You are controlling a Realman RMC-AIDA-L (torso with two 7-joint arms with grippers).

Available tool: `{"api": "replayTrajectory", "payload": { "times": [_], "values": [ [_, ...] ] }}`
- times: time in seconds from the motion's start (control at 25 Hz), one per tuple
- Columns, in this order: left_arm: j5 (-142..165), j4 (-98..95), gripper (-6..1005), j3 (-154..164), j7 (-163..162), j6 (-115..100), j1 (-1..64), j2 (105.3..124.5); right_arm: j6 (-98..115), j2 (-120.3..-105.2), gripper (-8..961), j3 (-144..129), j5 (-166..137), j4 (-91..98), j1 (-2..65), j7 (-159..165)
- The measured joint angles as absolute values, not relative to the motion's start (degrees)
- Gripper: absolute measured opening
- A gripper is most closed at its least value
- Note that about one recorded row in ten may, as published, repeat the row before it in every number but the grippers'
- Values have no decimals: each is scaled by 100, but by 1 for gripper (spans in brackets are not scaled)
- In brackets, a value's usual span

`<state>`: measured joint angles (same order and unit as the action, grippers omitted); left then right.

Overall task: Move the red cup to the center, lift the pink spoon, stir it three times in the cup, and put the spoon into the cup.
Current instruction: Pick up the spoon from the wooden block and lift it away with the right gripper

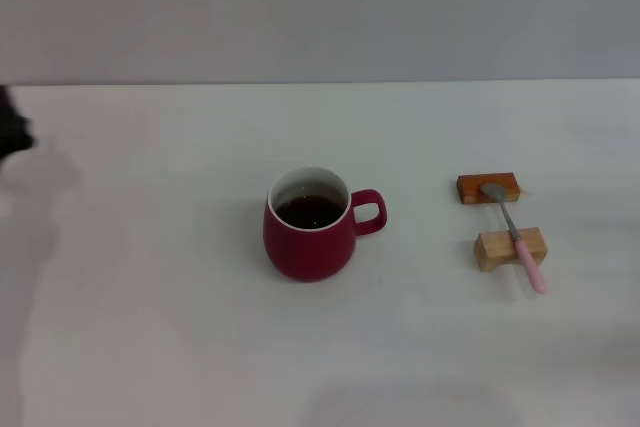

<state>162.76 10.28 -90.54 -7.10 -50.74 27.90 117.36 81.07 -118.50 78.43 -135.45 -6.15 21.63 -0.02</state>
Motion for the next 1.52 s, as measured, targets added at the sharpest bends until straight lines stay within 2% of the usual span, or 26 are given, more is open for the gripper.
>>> {"api": "replayTrajectory", "payload": {
  "times": [0.64, 1.0, 1.08, 1.2, 1.24, 1.36, 1.44, 1.52],
  "values": [
    [16276, 1116, 153, -10139, -643, -4873, 2645, 11779, 8113, -11865, 736, 7820, -13571, -615, 2127, 0],
    [16270, 1173, 335, -10161, -657, -4900, 2648, 11784, 8056, -11950, 736, 7660, -13931, -801, 1961, -3],
    [16269, 1196, 375, -10164, -658, -4902, 2647, 11785, 7975, -11962, 736, 7339, -13927, -1137, 1732, 4],
    [16267, 1239, 476, -10169, -621, -4873, 2698, 11786, 7680, -11956, 736, 6765, -13892, -2075, 1145, 15],
    [16267, 1246, 509, -10169, -614, -4870, 2725, 11786, 7432, -11950, 736, 6499, -13884, -2716, 720, -34],
    [16268, 1252, 610, -10169, -609, -4863, 2764, 11785, 7210, -11957, 737, 6215, -13789, -3348, 331, -275],
    [16268, 1253, 837, -10169, -604, -4850, 2792, 11773, 6996, -11943, 737, 5530, -13212, -4174, -134, -976],
    [16269, 1254, 841, -10169, -599, -4850, 2798, 11769, 6951, -11930, 737, 5238, -12940, -4428, -257, -1281]
  ]
}}
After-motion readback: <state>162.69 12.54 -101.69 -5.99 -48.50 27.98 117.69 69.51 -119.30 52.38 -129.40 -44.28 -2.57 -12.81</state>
